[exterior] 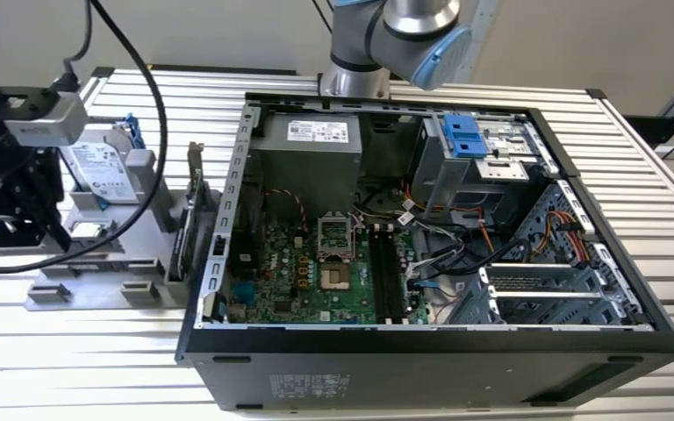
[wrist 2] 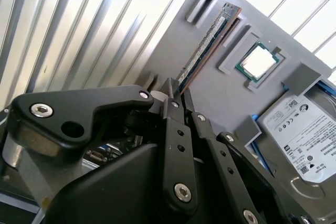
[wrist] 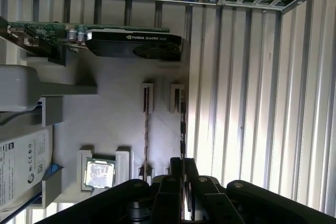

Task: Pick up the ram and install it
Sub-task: 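Pick up the ram and move it above insertion slot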

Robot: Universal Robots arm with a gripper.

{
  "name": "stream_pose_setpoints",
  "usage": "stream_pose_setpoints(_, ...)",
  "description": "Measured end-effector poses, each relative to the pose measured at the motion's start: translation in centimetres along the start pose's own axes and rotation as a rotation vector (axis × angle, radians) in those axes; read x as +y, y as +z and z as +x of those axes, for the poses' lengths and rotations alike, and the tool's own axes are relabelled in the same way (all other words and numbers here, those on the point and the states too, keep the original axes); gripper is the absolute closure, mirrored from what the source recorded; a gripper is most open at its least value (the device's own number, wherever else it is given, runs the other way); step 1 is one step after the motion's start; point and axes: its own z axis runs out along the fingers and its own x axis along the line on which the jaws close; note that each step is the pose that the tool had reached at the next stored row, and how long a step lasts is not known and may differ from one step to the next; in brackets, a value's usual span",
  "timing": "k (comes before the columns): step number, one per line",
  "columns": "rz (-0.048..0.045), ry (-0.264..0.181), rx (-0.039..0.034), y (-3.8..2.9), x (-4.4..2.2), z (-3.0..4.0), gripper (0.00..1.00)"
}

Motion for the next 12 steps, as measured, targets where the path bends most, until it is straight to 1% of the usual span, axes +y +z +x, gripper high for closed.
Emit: stream_pose_setpoints(12,-0.0001,0.000,0.0001,-0.67,0.02,-0.02,1.00)
